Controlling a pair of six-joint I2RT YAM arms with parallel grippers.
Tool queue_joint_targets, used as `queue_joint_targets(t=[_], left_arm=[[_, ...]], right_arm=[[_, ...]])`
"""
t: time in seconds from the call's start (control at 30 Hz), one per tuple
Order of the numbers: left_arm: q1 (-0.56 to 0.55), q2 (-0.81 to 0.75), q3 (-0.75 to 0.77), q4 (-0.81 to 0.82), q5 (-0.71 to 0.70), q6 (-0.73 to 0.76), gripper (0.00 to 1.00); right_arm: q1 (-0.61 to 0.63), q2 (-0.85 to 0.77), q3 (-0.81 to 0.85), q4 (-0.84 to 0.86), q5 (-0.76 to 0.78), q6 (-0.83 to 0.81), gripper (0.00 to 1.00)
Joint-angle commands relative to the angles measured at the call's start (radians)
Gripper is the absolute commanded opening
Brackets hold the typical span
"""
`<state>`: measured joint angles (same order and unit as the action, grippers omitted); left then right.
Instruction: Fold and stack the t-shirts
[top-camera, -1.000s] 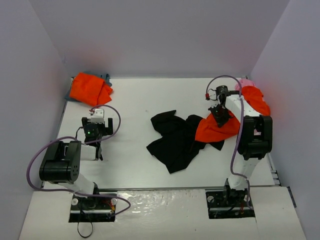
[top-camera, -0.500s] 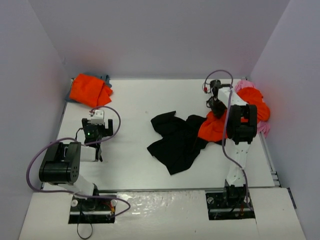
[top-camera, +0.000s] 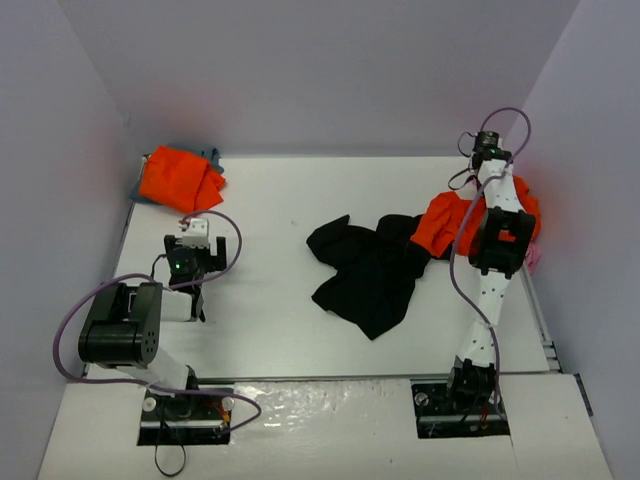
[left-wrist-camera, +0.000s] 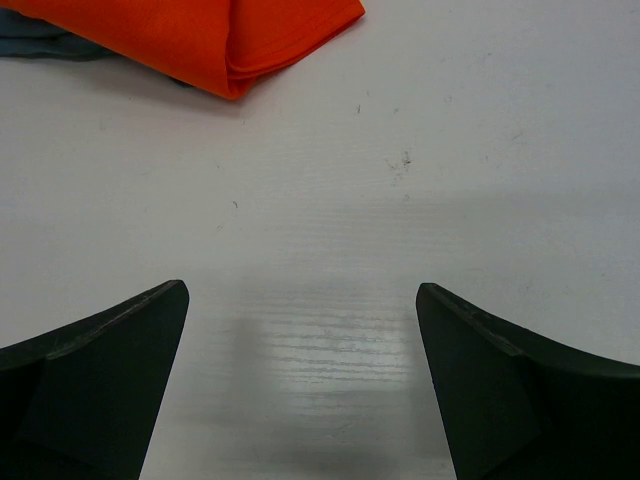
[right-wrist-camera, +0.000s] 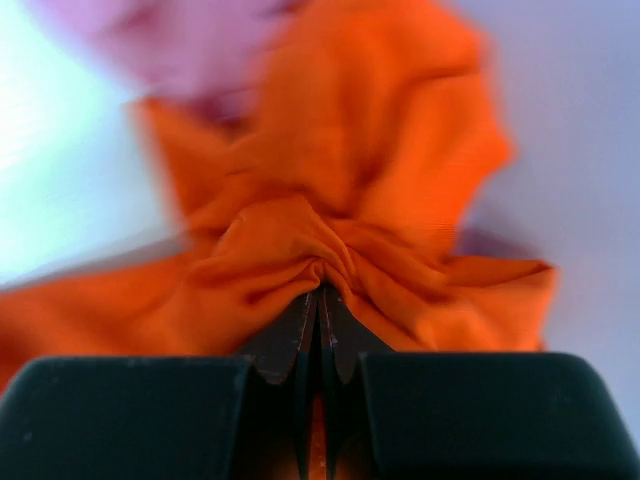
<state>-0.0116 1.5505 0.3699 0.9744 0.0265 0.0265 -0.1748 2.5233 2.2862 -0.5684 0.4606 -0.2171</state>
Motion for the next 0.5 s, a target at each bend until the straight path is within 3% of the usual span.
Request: queue_joint_targets(t=[0.0, 0.1, 0.2, 0.33, 0.47], left_arm=[[0.007, -0.023, 0.027, 0.059, 0.01, 0.003, 0.97], [0.006, -0.023, 0.028, 0.058, 0.01, 0.003, 0.97], [0.006, -0.023, 0.029, 0.058, 0.012, 0.003, 0.97], [0.006, -0.023, 0.029, 0.058, 0.013, 0.003, 0.97], [0.005, -0.022, 0.029, 0.058, 0.016, 0.001, 0.97]], right_arm=[[-0.102, -0.039, 0.08, 0.018, 0.091, 0.045, 0.0], [-0.16, -0.039, 0.097, 0.017, 0.042, 0.061, 0.0], [-0.192, -0.096, 0.011, 0.025, -0.113, 0.058, 0.0], [-0.146, -0.256, -0.216, 0.095, -0.304, 0.032, 0.0], [-0.053, -0.407, -0.417, 0.134, -0.356, -0.009, 0.0]])
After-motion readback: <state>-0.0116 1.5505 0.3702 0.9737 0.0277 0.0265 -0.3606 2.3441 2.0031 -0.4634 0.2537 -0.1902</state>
